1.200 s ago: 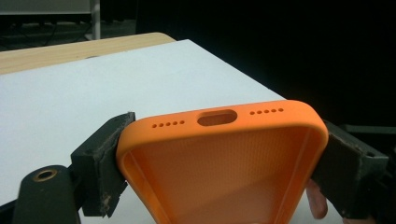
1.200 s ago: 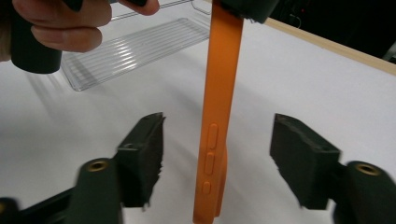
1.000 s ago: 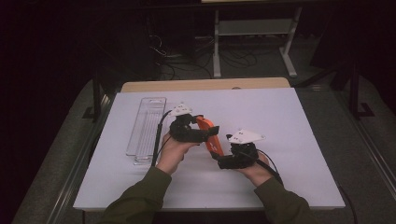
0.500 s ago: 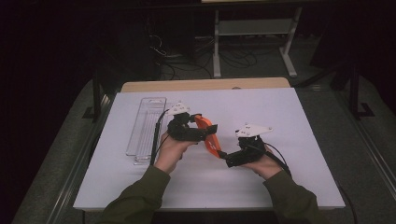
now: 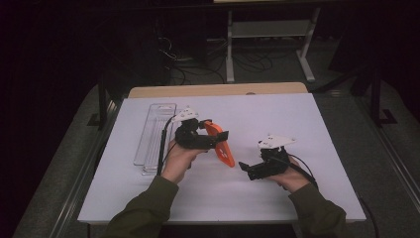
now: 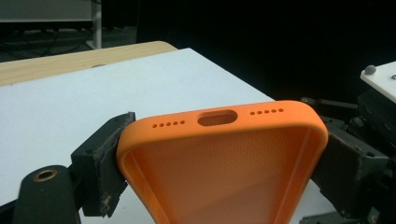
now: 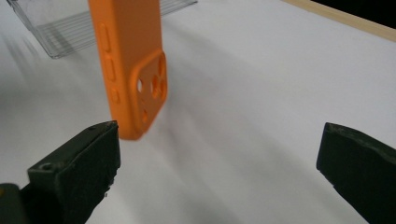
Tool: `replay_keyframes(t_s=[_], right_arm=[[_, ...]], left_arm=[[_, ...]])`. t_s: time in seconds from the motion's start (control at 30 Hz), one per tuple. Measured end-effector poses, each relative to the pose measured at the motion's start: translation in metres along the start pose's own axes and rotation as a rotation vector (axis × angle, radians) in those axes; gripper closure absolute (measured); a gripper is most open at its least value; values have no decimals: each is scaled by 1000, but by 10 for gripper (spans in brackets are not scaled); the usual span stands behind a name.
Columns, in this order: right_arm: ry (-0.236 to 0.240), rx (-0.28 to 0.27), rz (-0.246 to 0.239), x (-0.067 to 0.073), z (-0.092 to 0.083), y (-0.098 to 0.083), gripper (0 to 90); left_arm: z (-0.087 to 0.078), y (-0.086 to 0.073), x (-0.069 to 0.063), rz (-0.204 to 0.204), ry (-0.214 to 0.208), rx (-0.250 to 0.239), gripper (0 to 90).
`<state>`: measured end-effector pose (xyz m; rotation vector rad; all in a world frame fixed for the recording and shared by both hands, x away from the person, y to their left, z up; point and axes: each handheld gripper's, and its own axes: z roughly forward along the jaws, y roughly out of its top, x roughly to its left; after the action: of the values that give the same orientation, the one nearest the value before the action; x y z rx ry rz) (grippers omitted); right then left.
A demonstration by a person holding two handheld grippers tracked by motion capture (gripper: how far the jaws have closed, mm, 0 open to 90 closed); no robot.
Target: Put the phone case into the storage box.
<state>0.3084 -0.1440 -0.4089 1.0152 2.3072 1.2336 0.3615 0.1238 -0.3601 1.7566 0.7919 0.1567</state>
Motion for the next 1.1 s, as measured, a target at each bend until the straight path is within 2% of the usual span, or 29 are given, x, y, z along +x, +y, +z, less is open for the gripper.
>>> replay_keyframes(t_s=[0.2,0.3,0.33,0.4,0.57,0.67,0.7,0.83,0.87,0.93,1.1], right_arm=[[-19,3,29,-12,-15,-13,0],[-23,4,31,-14,-19,-21,0],[-25,5,8,-16,-20,-23,0],[-22,18,31,-14,-21,-27,0],[-35,36,26,-13,-24,-39,0],[-16,39,15,-15,-25,-46,0],[-13,46,30,-13,-26,-48,0],[-9,52,13,-13,-28,-56,0],[-6,53,23,-12,-28,-56,0],[-6,57,8,-14,-29,-57,0],[-4,59,12,-14,-29,-56,0]], left_arm=[[-2,2,1,-3,-2,-10,149],[-3,2,1,-2,0,-11,149],[-3,3,1,-1,-1,-10,149],[-3,3,1,0,-2,-9,149],[-3,2,1,1,-8,-6,149],[-4,3,2,8,-8,-2,149],[-4,3,1,5,-9,-5,149],[-4,4,1,19,-8,-3,149],[-4,4,1,23,-7,-5,149],[-4,4,1,28,-10,-1,149],[-4,5,-1,43,-10,2,149]])
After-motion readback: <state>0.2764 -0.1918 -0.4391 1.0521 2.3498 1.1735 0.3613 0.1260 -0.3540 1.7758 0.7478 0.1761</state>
